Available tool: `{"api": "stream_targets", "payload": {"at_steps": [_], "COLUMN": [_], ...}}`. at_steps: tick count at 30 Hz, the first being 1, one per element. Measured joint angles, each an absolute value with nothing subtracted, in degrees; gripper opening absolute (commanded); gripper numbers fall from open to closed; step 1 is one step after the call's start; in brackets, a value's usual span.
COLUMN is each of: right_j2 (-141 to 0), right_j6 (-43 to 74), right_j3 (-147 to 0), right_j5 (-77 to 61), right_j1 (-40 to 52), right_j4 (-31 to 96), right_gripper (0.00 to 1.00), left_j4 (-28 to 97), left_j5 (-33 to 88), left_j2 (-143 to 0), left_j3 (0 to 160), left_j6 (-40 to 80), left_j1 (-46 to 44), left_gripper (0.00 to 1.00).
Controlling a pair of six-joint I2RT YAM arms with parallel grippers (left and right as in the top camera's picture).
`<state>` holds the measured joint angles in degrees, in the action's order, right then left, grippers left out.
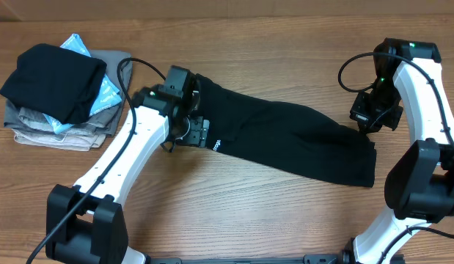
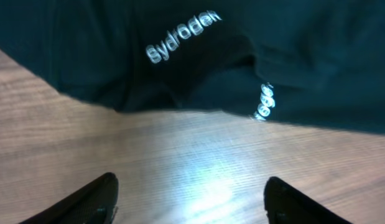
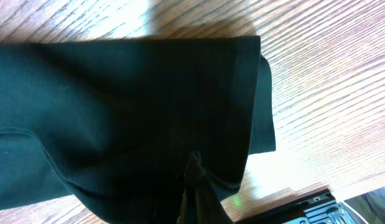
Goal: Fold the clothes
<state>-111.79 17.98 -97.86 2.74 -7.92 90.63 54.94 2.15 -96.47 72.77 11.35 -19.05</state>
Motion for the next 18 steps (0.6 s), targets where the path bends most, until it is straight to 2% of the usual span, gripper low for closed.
{"api": "stream_targets", "payload": {"at_steps": [9, 12, 18], "right_j2": [-111.8, -111.8, -111.8], "right_j6": [18.0, 18.0, 18.0], "right_j3": [-97.8, -97.8, -97.8], "right_j5": [2.8, 2.7, 2.8], "right_j1": [-7.9, -7.9, -7.9], "right_j4": [90.1, 90.0, 90.0], "right_gripper": [0.04, 0.04, 0.04], "left_j4": [41.4, 37.5, 33.4], "left_j5": [-1.7, -2.3, -3.2], "left_j2": [-96.5, -96.5, -96.5], "left_j3": [65.4, 63.7, 63.0], "left_j6": [8.5, 7.8, 7.0], "left_j1": [-19.3, -20.3, -22.6], "left_gripper": [0.75, 0.71, 0.69]}}
